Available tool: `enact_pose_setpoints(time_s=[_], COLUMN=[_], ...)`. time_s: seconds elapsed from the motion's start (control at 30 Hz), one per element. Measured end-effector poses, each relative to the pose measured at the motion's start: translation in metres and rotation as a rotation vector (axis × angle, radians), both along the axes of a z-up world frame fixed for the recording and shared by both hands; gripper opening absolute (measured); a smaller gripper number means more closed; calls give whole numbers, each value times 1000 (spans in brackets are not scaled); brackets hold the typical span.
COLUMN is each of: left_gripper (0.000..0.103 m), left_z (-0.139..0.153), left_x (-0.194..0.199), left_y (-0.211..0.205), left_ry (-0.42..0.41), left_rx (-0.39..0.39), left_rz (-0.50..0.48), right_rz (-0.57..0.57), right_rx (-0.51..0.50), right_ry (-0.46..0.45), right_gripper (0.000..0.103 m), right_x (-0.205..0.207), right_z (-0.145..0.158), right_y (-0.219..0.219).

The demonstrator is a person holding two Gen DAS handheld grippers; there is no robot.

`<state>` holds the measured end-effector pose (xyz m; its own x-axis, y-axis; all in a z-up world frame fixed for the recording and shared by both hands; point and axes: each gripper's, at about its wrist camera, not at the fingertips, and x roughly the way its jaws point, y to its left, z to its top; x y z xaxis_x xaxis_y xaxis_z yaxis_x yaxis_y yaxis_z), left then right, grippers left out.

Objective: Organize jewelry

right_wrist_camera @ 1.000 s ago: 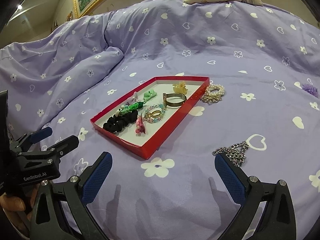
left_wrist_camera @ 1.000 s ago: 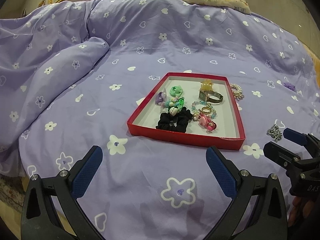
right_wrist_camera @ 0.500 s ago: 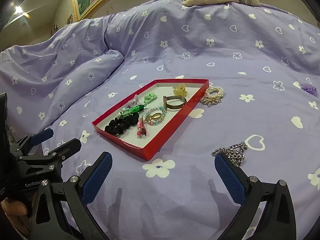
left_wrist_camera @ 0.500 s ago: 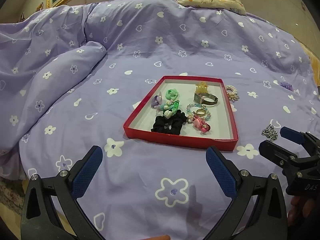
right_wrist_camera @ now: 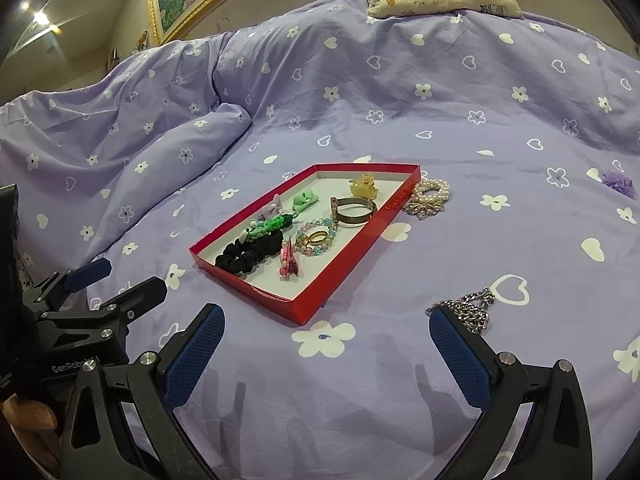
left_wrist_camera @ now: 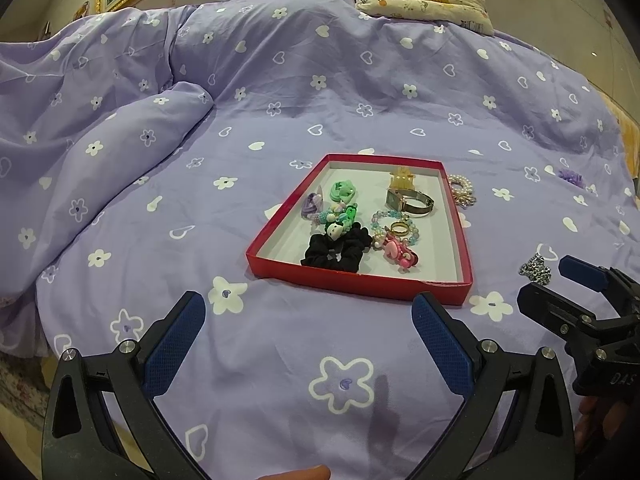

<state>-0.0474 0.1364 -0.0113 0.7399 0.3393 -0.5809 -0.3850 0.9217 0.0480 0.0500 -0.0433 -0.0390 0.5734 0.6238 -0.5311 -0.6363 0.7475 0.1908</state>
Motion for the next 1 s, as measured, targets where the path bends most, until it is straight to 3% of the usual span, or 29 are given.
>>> enact_pose_setpoints(time_s=[1.0], left_gripper=[103], left_z=[6], left_x=[1], left_y=[-11], left_ry=[-4], left_rx=[-8], left_rz=[-15], right_rz=[-1], right_rx=[4], right_ry=[-38], right_gripper=[103], right_x=[-6], right_z=[12], right_y=[-4])
